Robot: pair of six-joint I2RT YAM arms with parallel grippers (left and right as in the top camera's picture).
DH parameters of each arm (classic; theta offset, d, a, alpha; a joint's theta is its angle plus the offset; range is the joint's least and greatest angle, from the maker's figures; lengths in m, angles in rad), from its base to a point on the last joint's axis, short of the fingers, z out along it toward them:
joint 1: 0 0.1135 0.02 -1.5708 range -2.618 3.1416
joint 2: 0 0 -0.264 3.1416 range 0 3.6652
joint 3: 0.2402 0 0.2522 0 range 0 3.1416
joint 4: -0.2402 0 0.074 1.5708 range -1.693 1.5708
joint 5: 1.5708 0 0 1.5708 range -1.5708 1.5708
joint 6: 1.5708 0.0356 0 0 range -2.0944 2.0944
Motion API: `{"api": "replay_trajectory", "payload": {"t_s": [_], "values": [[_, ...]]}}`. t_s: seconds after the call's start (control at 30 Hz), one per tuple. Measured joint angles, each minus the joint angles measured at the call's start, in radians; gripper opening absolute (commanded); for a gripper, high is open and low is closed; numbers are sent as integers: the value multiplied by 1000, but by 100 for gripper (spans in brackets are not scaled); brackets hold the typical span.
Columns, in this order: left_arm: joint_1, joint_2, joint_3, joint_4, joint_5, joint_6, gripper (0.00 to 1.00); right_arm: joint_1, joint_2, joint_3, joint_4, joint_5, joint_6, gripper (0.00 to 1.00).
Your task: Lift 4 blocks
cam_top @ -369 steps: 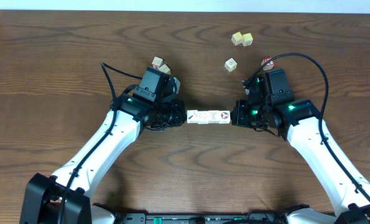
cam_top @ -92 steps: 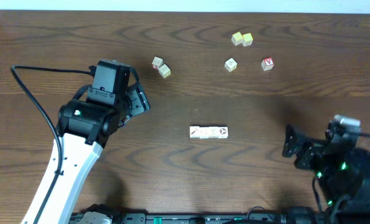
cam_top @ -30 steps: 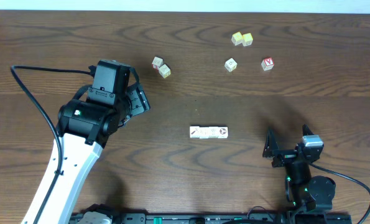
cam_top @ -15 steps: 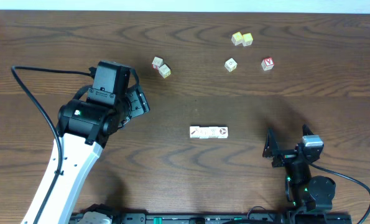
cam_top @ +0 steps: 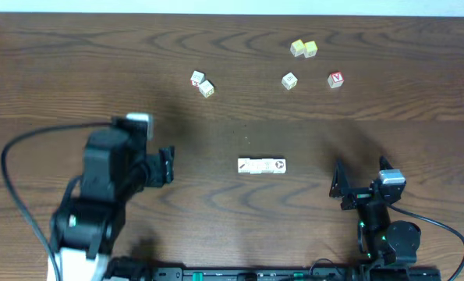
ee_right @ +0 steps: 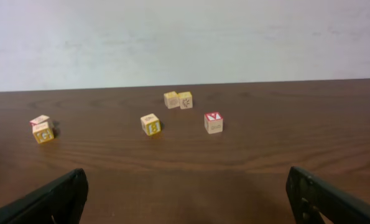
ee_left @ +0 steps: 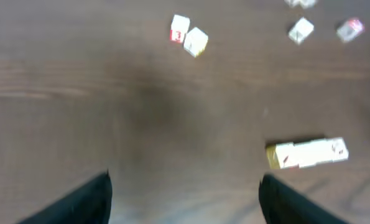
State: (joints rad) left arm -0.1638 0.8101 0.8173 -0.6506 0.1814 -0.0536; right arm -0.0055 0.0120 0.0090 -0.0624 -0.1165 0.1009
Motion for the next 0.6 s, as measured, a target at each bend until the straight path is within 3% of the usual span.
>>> {"api": "replay_trajectory", "payload": {"t_s": [0.3,0.6], "values": [[75,-481,-383,305,89,114,76,0,-1,0,-1,0,0,99],[99,-650,-593,582,172,194,76,0,-1,0,0,0,0,99]]}}
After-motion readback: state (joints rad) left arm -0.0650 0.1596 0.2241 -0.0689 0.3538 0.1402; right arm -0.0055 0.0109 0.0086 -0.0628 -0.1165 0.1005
